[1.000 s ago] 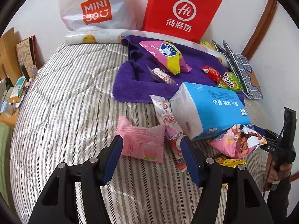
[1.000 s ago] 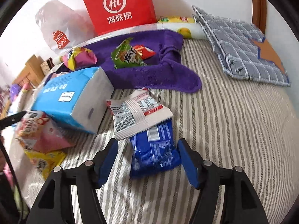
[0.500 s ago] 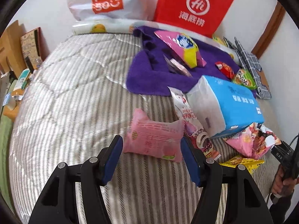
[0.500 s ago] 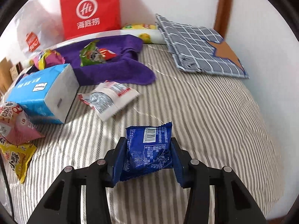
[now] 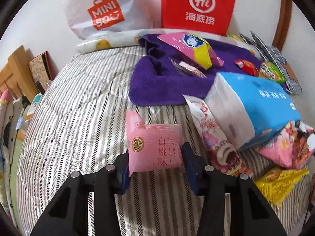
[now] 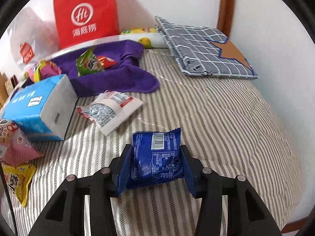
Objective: Organize snacks
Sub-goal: 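Lift and carry the blue packet and pink peach packet over the purple towel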
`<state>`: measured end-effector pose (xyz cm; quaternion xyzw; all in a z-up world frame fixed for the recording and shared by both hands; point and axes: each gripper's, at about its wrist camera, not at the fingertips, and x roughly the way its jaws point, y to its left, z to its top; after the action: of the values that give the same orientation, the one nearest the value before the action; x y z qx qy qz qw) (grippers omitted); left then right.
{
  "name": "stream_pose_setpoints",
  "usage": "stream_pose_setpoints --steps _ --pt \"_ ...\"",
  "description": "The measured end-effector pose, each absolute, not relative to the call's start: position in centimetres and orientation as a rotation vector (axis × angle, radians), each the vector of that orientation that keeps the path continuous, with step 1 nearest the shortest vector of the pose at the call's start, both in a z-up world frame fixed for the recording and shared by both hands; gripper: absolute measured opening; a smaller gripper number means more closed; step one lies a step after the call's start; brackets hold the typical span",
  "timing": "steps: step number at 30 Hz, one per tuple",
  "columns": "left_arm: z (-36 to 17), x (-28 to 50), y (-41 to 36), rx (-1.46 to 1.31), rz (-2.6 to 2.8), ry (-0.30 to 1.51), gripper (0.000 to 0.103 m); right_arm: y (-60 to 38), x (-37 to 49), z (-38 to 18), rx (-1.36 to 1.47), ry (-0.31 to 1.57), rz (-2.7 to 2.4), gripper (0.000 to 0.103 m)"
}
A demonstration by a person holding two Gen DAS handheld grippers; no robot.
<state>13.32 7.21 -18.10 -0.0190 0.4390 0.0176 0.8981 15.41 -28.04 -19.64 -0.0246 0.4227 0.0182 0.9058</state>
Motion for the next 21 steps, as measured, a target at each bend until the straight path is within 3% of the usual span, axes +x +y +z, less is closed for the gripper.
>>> stream_pose_setpoints --steps 15,21 --pt "-18.2 13.5 7.4 -0.052 0.036 0.89 0.044 -27.5 17.1 -19.9 -0.045 0.886 0.091 0.044" --pt "-18.2 13.6 7.1 -0.043 0.022 0.894 0.049 -28.7 17.3 -20.0 -0.021 0.89 0.104 0.045"
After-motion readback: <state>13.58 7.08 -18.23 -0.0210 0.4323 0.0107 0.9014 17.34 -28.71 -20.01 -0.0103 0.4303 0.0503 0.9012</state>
